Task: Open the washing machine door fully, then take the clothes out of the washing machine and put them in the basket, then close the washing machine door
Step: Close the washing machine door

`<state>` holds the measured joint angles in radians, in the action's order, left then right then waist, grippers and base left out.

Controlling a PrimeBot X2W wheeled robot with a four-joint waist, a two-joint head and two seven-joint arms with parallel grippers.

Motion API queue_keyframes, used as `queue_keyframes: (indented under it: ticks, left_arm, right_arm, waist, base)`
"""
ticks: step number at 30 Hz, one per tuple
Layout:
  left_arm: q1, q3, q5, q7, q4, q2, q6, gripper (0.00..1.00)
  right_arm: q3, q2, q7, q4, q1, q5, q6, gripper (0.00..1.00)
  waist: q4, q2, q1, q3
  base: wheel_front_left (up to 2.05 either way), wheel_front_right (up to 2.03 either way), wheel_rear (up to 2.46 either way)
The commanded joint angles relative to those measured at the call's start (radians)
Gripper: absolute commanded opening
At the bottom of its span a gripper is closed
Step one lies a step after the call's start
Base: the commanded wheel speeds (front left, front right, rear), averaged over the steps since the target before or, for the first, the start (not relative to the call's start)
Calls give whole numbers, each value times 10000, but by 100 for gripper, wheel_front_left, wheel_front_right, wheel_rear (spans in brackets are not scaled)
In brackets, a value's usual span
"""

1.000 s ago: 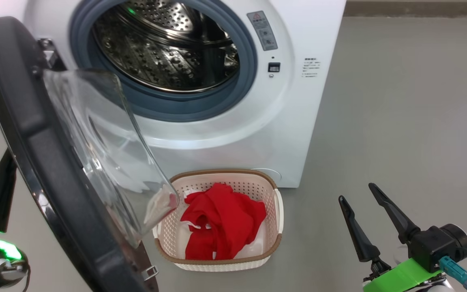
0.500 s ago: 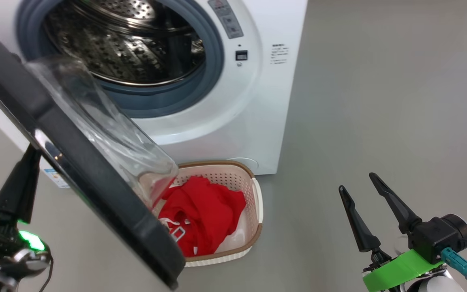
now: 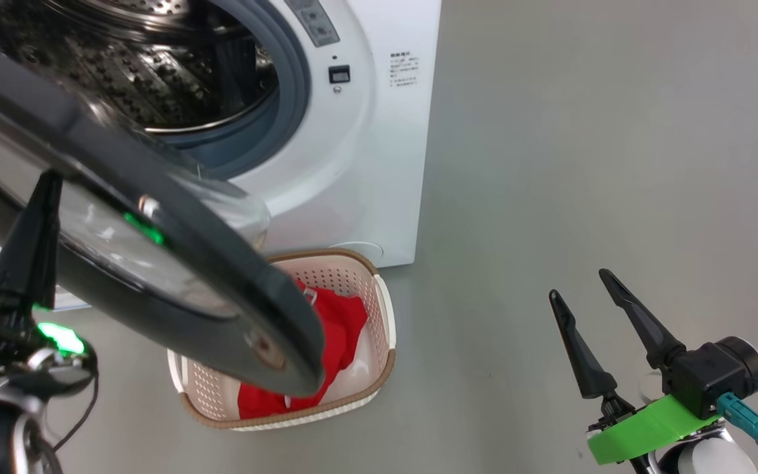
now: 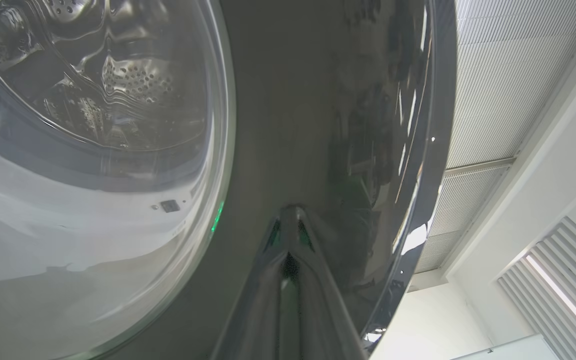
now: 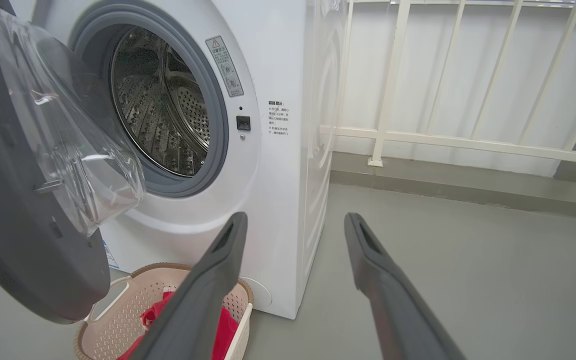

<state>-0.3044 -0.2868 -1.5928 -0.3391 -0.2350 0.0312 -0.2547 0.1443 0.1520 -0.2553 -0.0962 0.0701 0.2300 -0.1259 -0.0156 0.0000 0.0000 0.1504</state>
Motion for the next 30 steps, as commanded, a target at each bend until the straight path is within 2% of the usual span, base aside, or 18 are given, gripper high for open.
queue_keyframes:
  ticks: [1, 19, 30]
  left_arm:
    - [-542, -68, -48, 62, -151, 191, 151, 0]
    - [-2853, 746, 254, 1220, 1388, 202, 820, 0]
    - [-4417, 769, 38, 1486, 2531, 201, 1194, 0]
  right_arm:
    - [235, 52, -65, 252, 328, 36, -48, 100]
    - [389, 231, -65, 352, 836, -12, -48, 100]
    - [490, 288, -65, 383, 1169, -36, -48, 100]
  waist:
    - [-125, 0, 0, 189]
    - [-319, 0, 0, 1361]
    - [-375, 0, 0, 1942]
  base:
    - [0, 0, 0]
    - [0, 0, 0]
    - [0, 0, 0]
